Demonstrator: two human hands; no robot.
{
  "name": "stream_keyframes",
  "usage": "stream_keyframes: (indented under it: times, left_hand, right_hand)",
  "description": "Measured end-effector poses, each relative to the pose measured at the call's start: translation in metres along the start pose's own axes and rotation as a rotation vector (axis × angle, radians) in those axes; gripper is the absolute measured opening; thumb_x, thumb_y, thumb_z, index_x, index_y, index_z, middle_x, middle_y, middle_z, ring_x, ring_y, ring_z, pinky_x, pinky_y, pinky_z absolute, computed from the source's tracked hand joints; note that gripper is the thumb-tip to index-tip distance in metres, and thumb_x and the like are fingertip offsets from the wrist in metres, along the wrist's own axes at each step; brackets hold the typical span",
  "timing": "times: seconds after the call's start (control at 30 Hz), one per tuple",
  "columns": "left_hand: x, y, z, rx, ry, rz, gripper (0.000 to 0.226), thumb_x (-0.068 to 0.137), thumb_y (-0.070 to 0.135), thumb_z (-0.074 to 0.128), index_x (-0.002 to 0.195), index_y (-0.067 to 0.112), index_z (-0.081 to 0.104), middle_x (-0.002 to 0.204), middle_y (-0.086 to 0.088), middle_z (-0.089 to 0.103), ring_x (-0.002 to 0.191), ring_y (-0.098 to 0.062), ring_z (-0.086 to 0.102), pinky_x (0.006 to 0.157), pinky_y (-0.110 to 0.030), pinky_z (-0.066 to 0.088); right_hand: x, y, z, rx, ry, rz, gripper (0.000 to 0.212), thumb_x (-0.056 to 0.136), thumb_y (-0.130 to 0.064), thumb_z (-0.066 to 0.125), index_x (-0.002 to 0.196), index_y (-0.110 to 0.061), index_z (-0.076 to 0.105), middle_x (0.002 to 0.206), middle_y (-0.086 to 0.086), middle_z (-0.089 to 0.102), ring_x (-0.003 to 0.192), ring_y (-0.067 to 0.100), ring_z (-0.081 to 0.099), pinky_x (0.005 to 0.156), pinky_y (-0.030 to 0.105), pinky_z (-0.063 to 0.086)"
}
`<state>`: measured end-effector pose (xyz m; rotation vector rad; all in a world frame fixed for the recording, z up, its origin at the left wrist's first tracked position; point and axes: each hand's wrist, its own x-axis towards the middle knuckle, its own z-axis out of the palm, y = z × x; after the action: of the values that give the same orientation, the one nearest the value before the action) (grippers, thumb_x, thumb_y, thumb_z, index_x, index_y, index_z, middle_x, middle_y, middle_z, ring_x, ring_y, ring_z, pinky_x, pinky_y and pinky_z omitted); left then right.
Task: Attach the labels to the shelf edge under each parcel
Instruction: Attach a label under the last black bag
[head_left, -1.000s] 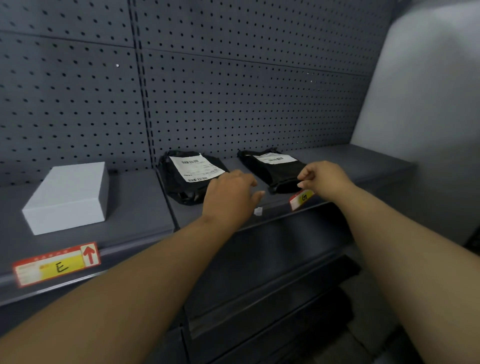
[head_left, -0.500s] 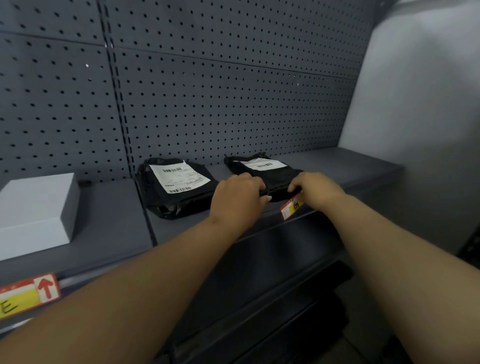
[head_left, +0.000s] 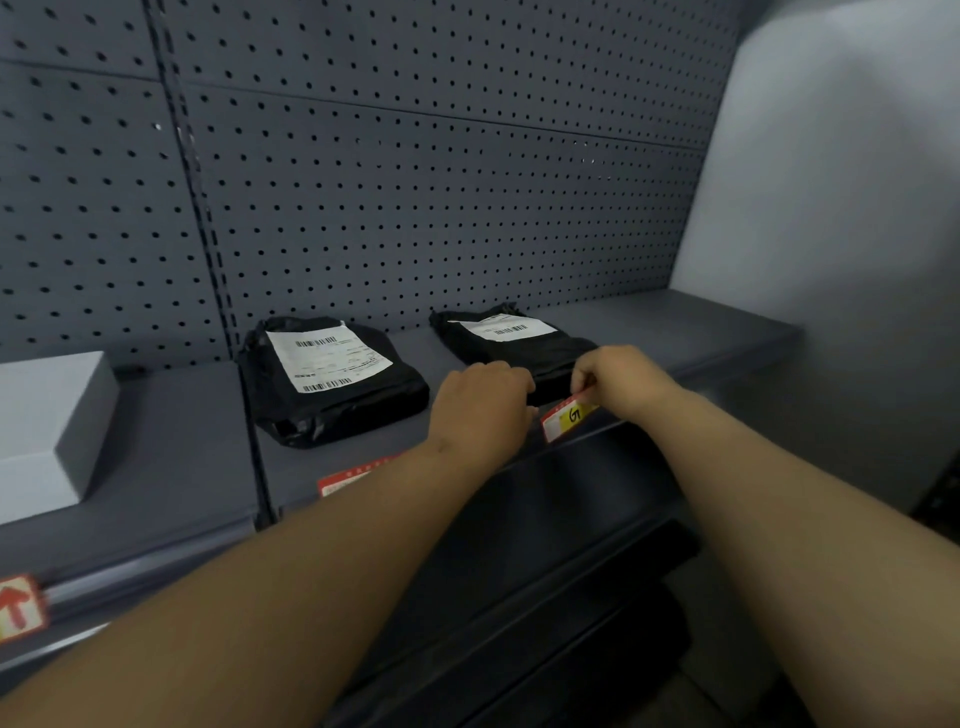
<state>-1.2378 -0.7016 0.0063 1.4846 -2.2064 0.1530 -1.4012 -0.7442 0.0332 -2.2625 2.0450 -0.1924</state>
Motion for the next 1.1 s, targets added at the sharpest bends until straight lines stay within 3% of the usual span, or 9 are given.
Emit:
stream_keyframes:
  times: [0.1, 0.3, 0.53, 0.77, 1.1]
  left_hand:
    - [0.004, 0.003, 0.004, 0.030, -0.037, -0.003, 0.029, 0.092, 0.031, 0.053, 0.118, 0.020, 0.059, 0.114, -0.005, 0.061, 0.106, -0.023, 0.054, 0.082, -0.033, 0.038]
    - [0.010, 0.005, 0.012, 0.072, -0.099, 0.008, 0.028, 0.093, 0.021, 0.050, 0.120, 0.022, 0.059, 0.117, -0.006, 0.060, 0.108, -0.025, 0.053, 0.084, -0.034, 0.038]
    - [0.014, -0.003, 0.004, 0.089, -0.032, 0.005, 0.030, 0.093, 0.029, 0.050, 0.120, 0.022, 0.058, 0.115, -0.005, 0.061, 0.106, -0.024, 0.055, 0.083, -0.035, 0.039]
    - [0.010, -0.002, 0.004, 0.131, -0.131, 0.011, 0.037, 0.087, 0.039, 0.058, 0.119, 0.021, 0.057, 0.109, 0.000, 0.066, 0.104, -0.021, 0.058, 0.085, -0.033, 0.036]
    - [0.009, -0.009, 0.009, 0.120, -0.126, -0.005, 0.033, 0.088, 0.023, 0.058, 0.121, 0.022, 0.054, 0.110, 0.001, 0.066, 0.107, -0.021, 0.057, 0.085, -0.032, 0.035]
  right_hand:
    - [0.003, 0.008, 0.005, 0.059, 0.040, -0.004, 0.014, 0.086, -0.005, 0.061, 0.087, -0.018, 0.068, 0.113, 0.004, 0.066, 0.106, 0.024, 0.060, 0.089, 0.030, 0.046]
    - [0.005, 0.014, 0.005, 0.132, 0.031, -0.014, 0.011, 0.084, -0.009, 0.066, 0.094, -0.010, 0.069, 0.108, 0.009, 0.068, 0.100, 0.025, 0.064, 0.086, 0.030, 0.049]
    - [0.007, 0.018, 0.006, 0.126, 0.034, -0.043, 0.009, 0.083, -0.012, 0.067, 0.086, -0.020, 0.067, 0.105, 0.005, 0.069, 0.096, 0.023, 0.065, 0.086, 0.034, 0.052]
    - [0.008, 0.018, 0.004, 0.099, 0.004, -0.028, 0.012, 0.085, -0.014, 0.066, 0.095, -0.016, 0.069, 0.111, 0.004, 0.067, 0.103, 0.022, 0.062, 0.092, 0.034, 0.050]
    - [0.006, 0.017, 0.005, 0.064, 0.016, -0.039, 0.013, 0.086, -0.011, 0.063, 0.094, -0.019, 0.070, 0.111, 0.004, 0.067, 0.101, 0.023, 0.063, 0.093, 0.036, 0.051]
